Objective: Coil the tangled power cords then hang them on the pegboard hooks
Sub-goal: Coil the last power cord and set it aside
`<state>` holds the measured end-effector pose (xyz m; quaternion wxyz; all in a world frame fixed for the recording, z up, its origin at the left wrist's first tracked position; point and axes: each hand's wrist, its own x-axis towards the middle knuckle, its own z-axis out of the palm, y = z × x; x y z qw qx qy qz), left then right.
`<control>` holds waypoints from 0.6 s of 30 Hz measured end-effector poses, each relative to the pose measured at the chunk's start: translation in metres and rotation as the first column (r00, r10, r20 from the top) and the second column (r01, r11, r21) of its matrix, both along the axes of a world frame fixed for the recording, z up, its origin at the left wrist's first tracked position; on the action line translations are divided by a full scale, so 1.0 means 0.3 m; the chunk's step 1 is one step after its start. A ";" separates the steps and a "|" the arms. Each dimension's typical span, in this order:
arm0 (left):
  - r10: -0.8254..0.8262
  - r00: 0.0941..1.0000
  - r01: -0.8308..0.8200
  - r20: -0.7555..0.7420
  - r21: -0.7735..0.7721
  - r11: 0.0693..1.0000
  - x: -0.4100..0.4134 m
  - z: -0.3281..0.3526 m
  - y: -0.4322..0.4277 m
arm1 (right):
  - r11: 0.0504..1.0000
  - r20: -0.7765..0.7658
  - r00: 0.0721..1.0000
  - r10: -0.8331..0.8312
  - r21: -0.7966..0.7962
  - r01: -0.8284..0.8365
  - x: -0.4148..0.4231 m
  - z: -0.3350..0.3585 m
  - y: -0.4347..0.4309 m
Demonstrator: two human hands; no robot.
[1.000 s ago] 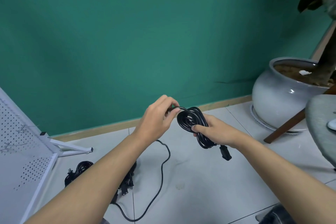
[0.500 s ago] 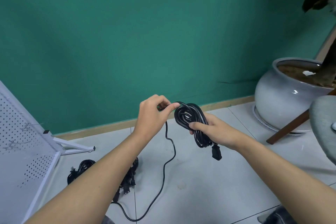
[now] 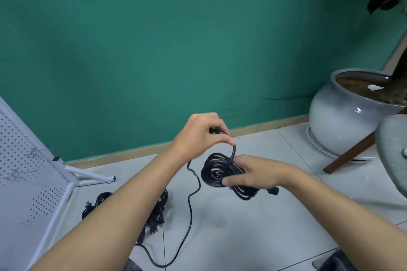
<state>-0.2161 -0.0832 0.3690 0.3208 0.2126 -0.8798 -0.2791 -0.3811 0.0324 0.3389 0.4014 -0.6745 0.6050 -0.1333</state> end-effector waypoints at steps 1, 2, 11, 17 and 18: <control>0.004 0.999 -0.009 0.049 0.099 0.995 0.005 -0.001 -0.011 | 1.000 -0.037 0.999 0.022 0.000 -0.022 0.008 0.003 0.005; 0.017 0.995 -0.036 0.098 0.195 0.980 0.012 -0.010 -0.025 | 0.999 -0.044 0.998 0.033 -0.019 -0.034 0.012 0.007 0.009; -0.049 0.985 -0.082 0.168 0.692 0.717 0.043 -0.189 -0.071 | 0.958 0.257 0.956 -0.144 -0.207 0.200 0.010 0.081 0.036; -0.053 0.981 -0.088 0.187 0.670 0.737 0.015 -0.208 -0.017 | 0.860 0.228 0.886 -0.403 -0.237 0.453 -0.066 0.061 0.006; -0.058 0.976 -0.095 0.211 0.649 0.755 0.005 -0.208 -0.002 | 0.836 0.231 0.873 -0.430 -0.262 0.481 -0.075 0.041 -0.003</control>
